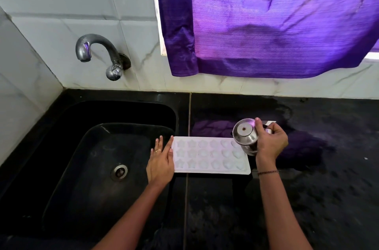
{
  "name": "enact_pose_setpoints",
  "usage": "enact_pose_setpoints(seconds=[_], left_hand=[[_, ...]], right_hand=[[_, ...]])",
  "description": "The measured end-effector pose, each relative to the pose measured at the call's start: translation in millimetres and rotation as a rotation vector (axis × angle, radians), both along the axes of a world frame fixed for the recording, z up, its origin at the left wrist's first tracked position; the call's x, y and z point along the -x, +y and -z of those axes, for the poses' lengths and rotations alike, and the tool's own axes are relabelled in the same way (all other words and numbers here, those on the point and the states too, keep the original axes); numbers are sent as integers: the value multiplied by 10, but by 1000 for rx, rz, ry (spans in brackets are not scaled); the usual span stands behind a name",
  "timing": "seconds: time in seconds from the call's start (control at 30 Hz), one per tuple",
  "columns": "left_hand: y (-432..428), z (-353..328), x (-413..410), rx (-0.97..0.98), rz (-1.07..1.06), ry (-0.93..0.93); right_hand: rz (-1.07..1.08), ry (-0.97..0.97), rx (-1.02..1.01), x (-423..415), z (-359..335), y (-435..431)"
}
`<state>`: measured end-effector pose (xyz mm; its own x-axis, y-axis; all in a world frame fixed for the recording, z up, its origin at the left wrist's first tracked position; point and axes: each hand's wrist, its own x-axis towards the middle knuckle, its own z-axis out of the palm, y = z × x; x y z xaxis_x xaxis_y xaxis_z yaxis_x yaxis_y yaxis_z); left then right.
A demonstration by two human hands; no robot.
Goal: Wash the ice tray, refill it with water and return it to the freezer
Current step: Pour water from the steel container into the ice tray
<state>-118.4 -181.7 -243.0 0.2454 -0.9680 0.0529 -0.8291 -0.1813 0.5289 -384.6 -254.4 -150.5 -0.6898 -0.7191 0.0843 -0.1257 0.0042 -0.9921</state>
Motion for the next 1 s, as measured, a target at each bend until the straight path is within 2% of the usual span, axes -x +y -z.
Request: enact_pose_setpoints(seconds=[0.5, 0.87, 1.0], left_hand=[[-2, 8, -4, 1, -1, -5], [7, -10, 10, 1, -13, 0], [5, -9, 6, -7, -11, 4]], right_hand=[[-43, 239, 72, 4, 20, 27], [-60, 322, 87, -17, 60, 15], [-42, 277, 86, -17, 50, 31]])
